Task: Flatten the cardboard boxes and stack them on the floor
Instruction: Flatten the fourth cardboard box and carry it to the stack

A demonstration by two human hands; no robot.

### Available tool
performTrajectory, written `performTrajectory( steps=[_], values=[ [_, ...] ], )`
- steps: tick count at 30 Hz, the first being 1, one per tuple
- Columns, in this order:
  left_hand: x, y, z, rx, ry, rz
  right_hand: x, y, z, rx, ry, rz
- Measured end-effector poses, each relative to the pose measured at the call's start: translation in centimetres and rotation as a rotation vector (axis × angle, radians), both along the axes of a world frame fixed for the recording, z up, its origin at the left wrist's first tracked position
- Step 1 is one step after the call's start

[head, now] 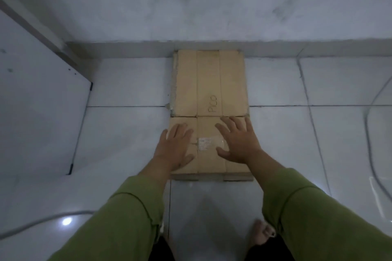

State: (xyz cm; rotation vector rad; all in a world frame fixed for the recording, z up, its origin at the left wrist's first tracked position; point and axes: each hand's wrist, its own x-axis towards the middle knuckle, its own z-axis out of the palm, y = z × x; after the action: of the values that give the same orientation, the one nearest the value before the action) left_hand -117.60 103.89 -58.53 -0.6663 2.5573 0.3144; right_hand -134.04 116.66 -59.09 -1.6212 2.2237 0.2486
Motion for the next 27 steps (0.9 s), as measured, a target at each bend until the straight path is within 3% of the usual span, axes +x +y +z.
performTrajectory(
  steps=[9, 17, 23, 27],
  values=[
    [1.7, -2.2, 25.1, -0.043, 0.202, 0.184, 1.3, -3.6, 25.9, -0.132, 0.026, -0.007],
    [8.7, -5.4, 45.4, -0.162, 0.347, 0.406, 6.7, -10.0, 46.2, -0.356, 0.062, 0.103],
    [16.0, -9.9, 53.8, -0.238, 0.476, 0.511, 13.6, -17.0, 54.6, -0.443, -0.013, 0.175],
    [22.6, -13.1, 57.4, -0.34, 0.491, 0.438, 20.9, -22.2, 57.9, -0.538, -0.06, 0.207]
  ],
)
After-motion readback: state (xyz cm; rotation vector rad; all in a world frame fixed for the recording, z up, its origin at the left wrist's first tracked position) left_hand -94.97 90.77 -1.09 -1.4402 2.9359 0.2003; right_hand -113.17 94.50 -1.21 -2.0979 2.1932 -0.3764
